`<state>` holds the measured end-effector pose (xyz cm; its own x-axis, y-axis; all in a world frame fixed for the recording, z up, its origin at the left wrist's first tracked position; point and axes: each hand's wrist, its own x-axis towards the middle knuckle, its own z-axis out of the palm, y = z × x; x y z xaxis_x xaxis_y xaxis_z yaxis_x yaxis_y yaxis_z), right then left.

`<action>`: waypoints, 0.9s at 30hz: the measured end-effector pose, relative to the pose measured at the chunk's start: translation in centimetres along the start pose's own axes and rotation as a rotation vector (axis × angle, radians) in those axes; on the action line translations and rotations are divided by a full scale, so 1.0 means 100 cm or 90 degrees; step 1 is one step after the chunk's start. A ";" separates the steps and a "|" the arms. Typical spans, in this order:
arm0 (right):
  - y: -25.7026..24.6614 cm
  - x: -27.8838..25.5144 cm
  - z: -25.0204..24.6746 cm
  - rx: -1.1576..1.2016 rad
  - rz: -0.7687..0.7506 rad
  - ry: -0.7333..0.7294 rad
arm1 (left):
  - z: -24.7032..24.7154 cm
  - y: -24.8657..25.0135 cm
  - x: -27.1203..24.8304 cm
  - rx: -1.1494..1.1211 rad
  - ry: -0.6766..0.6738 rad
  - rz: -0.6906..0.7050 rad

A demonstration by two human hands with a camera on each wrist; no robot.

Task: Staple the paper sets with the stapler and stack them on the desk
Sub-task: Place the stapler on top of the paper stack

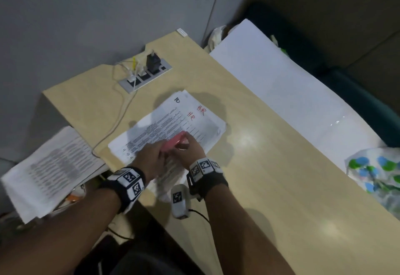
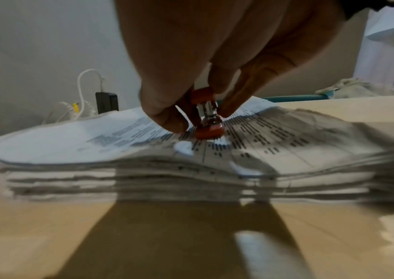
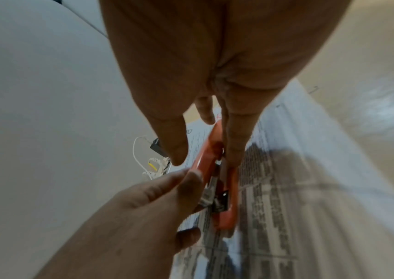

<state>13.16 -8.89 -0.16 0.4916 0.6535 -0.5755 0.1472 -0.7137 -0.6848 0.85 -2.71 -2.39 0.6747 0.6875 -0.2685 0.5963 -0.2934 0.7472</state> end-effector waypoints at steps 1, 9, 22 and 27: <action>0.004 -0.004 -0.004 0.009 -0.015 0.001 | 0.002 -0.002 0.001 0.002 -0.012 -0.006; 0.102 -0.061 -0.121 -0.034 -0.050 0.232 | 0.014 0.008 -0.007 0.079 0.182 -0.001; 0.309 -0.106 -0.271 -0.220 0.141 0.295 | 0.094 -0.039 -0.136 -0.246 0.409 -0.015; 0.335 -0.087 -0.193 -0.408 0.161 0.243 | 0.146 -0.069 -0.182 -0.540 0.271 -0.383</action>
<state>30.38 -43.34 -9.51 0.8201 0.4029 -0.4062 0.4006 -0.9113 -0.0951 -9.17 -22.89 -11.60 0.0769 0.7830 -0.6173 0.1764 0.5987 0.7813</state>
